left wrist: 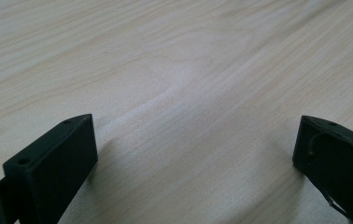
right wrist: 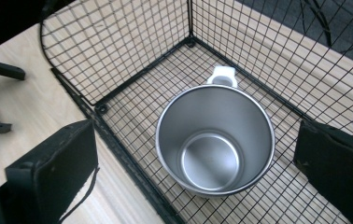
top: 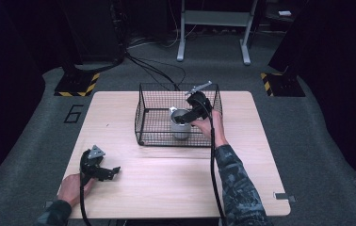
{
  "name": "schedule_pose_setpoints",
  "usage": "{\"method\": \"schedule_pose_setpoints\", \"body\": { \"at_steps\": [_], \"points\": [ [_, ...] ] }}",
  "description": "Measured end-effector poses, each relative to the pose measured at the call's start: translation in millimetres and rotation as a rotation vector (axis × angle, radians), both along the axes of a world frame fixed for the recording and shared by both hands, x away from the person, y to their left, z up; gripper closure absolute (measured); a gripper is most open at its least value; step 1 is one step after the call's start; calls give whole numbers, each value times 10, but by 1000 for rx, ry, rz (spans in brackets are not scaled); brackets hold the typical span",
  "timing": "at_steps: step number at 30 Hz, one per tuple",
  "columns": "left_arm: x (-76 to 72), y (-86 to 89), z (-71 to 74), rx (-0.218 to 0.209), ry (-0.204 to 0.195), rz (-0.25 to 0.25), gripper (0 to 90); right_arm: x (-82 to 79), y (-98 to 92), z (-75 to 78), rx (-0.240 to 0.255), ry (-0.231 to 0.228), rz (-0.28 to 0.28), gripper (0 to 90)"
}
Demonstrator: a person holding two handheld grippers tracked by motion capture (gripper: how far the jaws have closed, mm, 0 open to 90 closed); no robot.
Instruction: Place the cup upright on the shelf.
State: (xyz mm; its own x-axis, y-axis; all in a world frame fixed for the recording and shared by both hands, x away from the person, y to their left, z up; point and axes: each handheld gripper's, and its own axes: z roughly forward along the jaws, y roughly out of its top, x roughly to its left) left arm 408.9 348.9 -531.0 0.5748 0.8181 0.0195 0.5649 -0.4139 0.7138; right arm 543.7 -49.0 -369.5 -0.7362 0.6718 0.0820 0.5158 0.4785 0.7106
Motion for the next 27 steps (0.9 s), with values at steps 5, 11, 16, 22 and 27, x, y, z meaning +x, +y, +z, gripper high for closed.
{"method": "schedule_pose_setpoints", "body": {
  "at_steps": [5, 11, 16, 22, 27],
  "points": [
    [-1, -1, 0, -1, 0, 1, 0, -123, -45, 55, 2, -25, 16, 0],
    [-1, -1, -1, -1, 0, 1, 0, -358, -145, 106, 10, -58, 27, 0],
    [-2, -7, -5, -10, -2, 8, 0, -633, -336, 99, 13, -92, 24, 0],
    [-2, -8, -5, -11, -3, 9, 0, -870, -572, 60, 18, -121, -3, 0],
    [-2, -7, -4, -10, -2, 8, 0, -1069, -860, -52, 26, -126, -51, 0]
  ]
}}
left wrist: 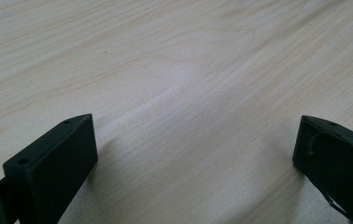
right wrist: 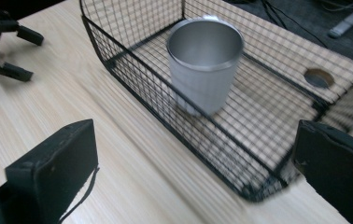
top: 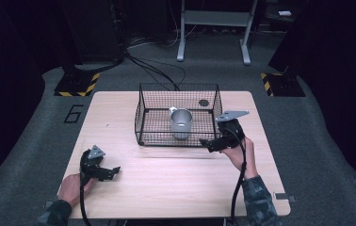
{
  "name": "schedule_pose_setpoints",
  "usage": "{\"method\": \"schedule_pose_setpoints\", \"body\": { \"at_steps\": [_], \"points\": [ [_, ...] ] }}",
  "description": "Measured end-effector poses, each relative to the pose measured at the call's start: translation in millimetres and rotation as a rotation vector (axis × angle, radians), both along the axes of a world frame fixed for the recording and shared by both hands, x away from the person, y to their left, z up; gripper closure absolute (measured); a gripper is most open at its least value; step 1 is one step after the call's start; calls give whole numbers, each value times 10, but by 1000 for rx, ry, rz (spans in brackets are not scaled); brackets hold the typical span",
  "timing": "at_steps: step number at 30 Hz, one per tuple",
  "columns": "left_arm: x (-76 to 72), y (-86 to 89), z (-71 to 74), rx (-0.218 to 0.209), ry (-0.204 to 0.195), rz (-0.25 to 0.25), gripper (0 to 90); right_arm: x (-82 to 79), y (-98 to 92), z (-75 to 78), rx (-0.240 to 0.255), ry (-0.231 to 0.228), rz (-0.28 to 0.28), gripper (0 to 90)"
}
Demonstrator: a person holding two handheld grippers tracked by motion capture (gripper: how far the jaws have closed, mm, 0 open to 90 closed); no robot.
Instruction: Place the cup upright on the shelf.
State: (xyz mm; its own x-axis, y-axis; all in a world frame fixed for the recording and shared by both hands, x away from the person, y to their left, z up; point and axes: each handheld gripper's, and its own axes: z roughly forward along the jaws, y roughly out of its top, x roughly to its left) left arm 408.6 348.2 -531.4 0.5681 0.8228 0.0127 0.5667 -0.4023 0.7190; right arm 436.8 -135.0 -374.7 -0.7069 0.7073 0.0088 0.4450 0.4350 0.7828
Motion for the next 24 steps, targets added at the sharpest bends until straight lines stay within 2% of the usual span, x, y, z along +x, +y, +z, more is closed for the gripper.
{"method": "schedule_pose_setpoints", "body": {
  "at_steps": [1, 2, 9, 10, 11, 13, 18, 19, 20, 22, 24],
  "points": [
    [0, 0, 0, -1, 0, 1, 0, -69, -123, -67, 2, 0, -23, 0],
    [0, -1, -1, -1, -1, 1, 0, -69, -123, -67, 2, 0, -23, 0],
    [0, 0, 0, -1, 0, 1, 0, -263, -540, -389, 20, 32, -121, 0],
    [0, -1, 0, -1, 0, 1, 0, -311, -650, -505, 18, 31, -150, 0],
    [0, 0, 0, -1, 0, 0, 0, -311, -650, -505, 18, 31, -150, 0],
    [0, 0, 0, -1, 0, 1, 0, -354, -756, -633, 19, 45, -175, 0],
    [0, 0, 0, -1, 0, 1, 0, -447, -1000, -1000, 15, 98, -264, 0],
    [0, -1, 0, -1, 0, 1, 0, -479, -1094, -1147, 15, 108, -292, 0],
    [0, -1, 0, -1, 0, 1, 0, -479, -1094, -1147, 15, 108, -292, 0],
    [0, 0, 0, 0, 0, 0, 0, -522, -1205, -1331, 16, 125, -332, 0],
    [0, 0, 0, 0, 0, 1, 0, -535, -1229, -1375, 15, 127, -339, 0]
  ]
}}
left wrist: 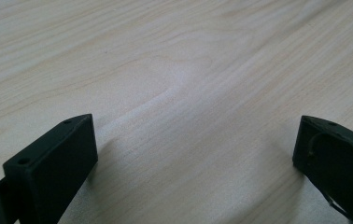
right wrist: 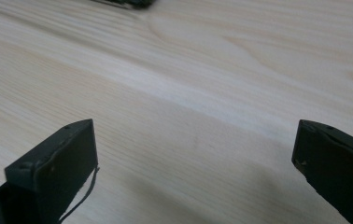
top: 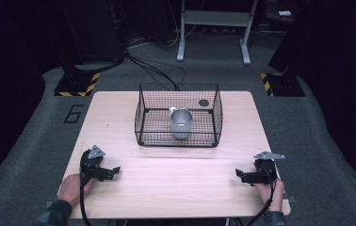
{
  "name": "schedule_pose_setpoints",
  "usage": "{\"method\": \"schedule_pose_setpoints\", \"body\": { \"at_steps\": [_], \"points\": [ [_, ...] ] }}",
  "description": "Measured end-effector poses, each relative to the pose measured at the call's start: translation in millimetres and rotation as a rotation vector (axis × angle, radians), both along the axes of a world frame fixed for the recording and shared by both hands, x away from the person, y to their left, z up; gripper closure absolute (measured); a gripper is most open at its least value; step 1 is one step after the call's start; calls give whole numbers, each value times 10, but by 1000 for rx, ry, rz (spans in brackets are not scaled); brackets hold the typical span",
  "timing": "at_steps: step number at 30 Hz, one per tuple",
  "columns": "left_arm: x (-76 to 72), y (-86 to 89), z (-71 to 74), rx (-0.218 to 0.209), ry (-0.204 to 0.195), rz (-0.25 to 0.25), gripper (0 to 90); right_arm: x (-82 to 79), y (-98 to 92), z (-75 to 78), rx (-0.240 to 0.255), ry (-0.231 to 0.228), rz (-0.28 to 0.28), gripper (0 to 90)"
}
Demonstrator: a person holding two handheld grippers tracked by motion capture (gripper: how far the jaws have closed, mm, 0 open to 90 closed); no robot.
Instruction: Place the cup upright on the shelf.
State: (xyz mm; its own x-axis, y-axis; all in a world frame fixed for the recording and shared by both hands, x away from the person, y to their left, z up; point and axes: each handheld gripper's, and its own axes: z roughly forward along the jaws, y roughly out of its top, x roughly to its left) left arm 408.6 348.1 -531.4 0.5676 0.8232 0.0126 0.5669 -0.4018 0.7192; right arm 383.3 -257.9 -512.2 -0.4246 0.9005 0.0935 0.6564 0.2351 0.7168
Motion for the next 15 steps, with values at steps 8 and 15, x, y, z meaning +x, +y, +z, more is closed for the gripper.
{"method": "schedule_pose_setpoints", "body": {
  "at_steps": [8, 15],
  "points": [
    [0, 0, 0, 0, 0, 0, 0, -15, -45, -177, -85, -36, -30, 0],
    [-1, 0, 1, 1, 1, -1, 0, -17, -38, -177, -84, -33, -36, 0]
  ]
}}
